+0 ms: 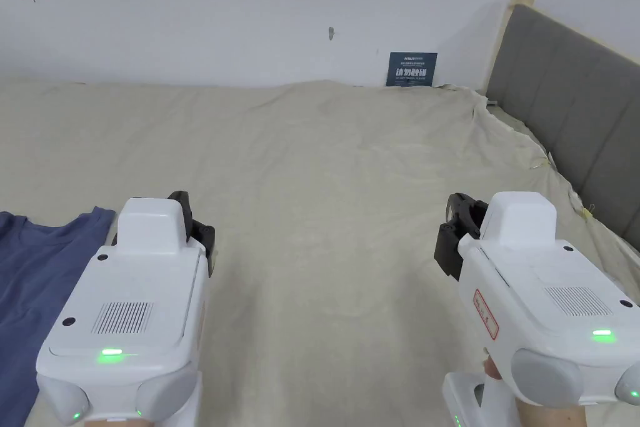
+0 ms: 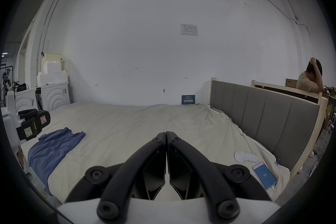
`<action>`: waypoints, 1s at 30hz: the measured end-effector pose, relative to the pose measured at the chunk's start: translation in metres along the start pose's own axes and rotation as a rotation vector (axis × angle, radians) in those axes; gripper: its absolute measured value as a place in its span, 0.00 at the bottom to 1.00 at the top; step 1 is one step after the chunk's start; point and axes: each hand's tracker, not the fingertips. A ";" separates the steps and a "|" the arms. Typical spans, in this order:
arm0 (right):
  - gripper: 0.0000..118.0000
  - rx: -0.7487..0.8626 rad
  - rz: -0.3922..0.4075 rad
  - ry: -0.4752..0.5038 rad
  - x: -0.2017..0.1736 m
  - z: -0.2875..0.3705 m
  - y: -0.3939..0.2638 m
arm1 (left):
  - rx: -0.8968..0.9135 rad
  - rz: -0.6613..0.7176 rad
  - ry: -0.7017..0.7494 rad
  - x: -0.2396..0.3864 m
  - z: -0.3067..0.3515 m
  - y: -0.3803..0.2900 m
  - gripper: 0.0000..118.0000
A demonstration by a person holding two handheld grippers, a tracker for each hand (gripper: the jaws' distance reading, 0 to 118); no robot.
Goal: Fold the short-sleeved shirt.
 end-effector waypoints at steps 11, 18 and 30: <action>0.00 0.006 0.011 0.019 -0.009 -0.005 0.004 | 0.007 0.008 0.027 -0.013 -0.001 0.001 0.00; 0.00 0.002 0.014 0.019 -0.010 -0.005 0.002 | 0.010 0.013 0.019 -0.009 -0.002 0.002 0.00; 0.00 0.006 0.015 0.021 -0.010 -0.003 0.004 | 0.018 0.013 0.014 -0.007 -0.001 0.003 0.00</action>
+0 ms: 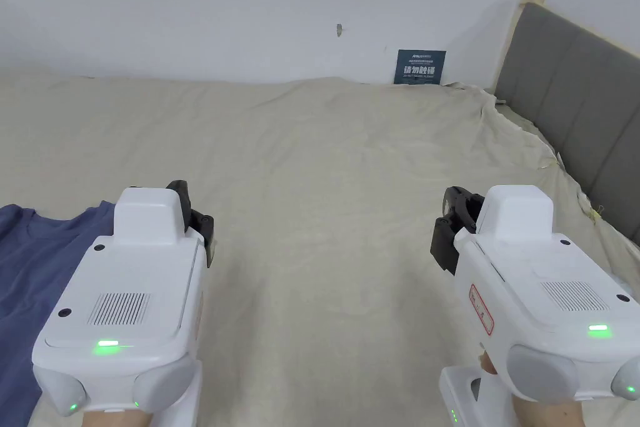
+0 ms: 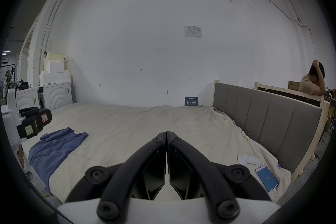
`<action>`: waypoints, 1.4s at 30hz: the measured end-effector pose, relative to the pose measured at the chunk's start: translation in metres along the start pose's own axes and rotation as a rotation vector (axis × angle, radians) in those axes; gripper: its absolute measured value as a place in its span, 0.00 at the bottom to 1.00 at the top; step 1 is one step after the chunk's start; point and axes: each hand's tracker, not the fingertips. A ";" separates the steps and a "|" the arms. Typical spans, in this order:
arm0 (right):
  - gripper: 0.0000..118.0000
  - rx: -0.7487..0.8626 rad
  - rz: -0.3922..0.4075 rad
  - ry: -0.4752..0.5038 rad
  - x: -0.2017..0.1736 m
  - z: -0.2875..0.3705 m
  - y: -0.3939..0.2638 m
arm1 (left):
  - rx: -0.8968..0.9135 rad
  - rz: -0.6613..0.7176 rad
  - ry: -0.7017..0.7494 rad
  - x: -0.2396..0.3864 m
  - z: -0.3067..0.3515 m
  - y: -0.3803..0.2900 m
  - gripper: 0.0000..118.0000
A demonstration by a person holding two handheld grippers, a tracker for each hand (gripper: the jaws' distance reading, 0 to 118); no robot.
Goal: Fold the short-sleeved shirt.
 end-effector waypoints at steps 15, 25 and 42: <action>0.00 -0.003 0.011 0.202 -0.074 -0.028 0.005 | -0.004 0.000 0.188 -0.068 0.025 -0.004 0.00; 0.00 -0.010 0.039 0.386 -0.149 -0.039 0.009 | -0.042 0.008 0.396 -0.131 0.062 -0.012 0.00; 0.00 -0.031 0.058 0.511 -0.191 -0.053 0.003 | -0.143 0.115 0.473 -0.189 0.068 -0.015 0.50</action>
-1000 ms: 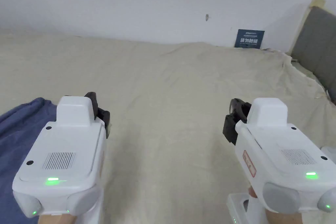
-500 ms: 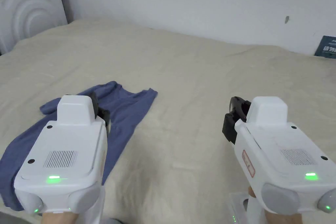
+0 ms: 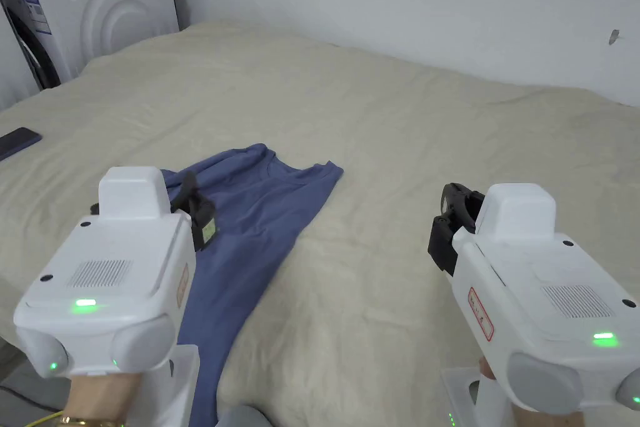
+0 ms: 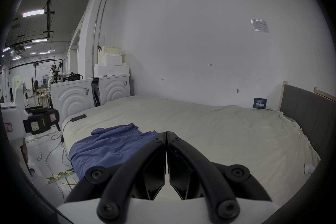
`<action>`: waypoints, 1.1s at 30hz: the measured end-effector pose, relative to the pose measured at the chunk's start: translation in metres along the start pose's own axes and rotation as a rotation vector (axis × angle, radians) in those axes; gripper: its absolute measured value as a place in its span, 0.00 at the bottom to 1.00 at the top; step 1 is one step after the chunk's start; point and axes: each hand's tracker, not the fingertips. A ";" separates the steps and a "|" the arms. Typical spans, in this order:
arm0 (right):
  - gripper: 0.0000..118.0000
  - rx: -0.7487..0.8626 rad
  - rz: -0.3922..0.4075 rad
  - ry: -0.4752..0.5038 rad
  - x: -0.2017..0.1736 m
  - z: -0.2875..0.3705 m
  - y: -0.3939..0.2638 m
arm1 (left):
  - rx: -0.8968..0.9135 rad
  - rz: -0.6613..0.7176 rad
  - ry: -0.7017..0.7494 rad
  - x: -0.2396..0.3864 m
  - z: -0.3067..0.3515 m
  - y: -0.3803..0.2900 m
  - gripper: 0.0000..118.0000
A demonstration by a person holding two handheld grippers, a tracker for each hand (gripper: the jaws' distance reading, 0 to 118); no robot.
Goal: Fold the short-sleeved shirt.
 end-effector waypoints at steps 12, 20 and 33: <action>0.00 -0.049 0.004 0.009 0.007 -0.021 -0.010 | -0.150 0.050 -0.043 -0.007 -0.107 0.024 1.00; 0.00 -0.095 0.003 -0.004 0.016 -0.049 -0.013 | -0.421 0.006 -0.145 0.011 -0.241 0.022 1.00; 0.00 -0.197 0.000 -0.056 0.040 -0.098 -0.041 | -0.881 -0.054 -0.197 0.058 -0.404 -0.043 1.00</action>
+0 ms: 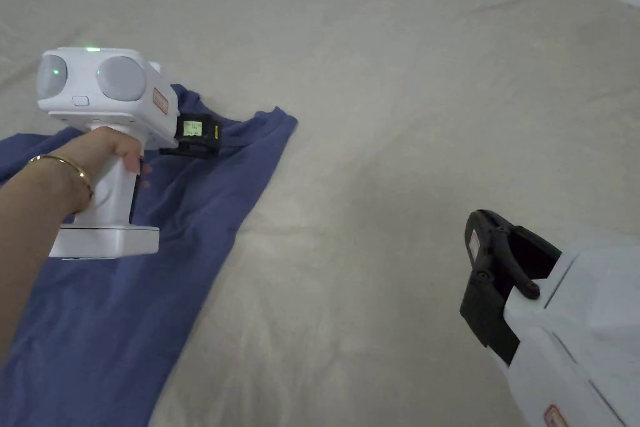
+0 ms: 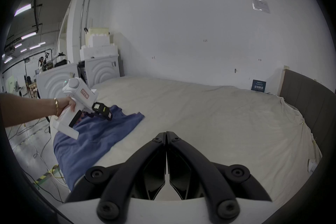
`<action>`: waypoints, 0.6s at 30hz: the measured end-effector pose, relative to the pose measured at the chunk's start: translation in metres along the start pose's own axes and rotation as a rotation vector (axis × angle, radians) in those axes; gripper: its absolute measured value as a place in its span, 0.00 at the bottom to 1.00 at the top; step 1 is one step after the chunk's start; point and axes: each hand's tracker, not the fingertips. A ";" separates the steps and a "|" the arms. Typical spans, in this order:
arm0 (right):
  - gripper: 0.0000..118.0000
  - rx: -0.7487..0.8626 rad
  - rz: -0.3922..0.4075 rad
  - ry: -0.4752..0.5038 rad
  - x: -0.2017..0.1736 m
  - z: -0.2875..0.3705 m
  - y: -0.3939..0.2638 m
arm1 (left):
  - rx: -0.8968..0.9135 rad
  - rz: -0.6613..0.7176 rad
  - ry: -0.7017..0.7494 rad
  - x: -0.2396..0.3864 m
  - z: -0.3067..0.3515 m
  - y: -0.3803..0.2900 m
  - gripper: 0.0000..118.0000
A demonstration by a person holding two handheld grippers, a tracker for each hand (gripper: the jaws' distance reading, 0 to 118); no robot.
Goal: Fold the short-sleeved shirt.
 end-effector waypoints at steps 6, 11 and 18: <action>0.00 -0.066 -0.018 -0.002 0.011 -0.017 -0.018 | -0.090 -0.089 0.089 0.012 -0.035 0.001 0.66; 0.00 -0.081 -0.052 -0.021 0.018 -0.021 -0.021 | -0.062 0.011 -0.043 0.010 -0.029 -0.004 0.15; 0.00 -0.070 -0.060 -0.040 0.021 0.006 -0.018 | 0.019 0.008 0.042 0.019 -0.006 -0.017 0.03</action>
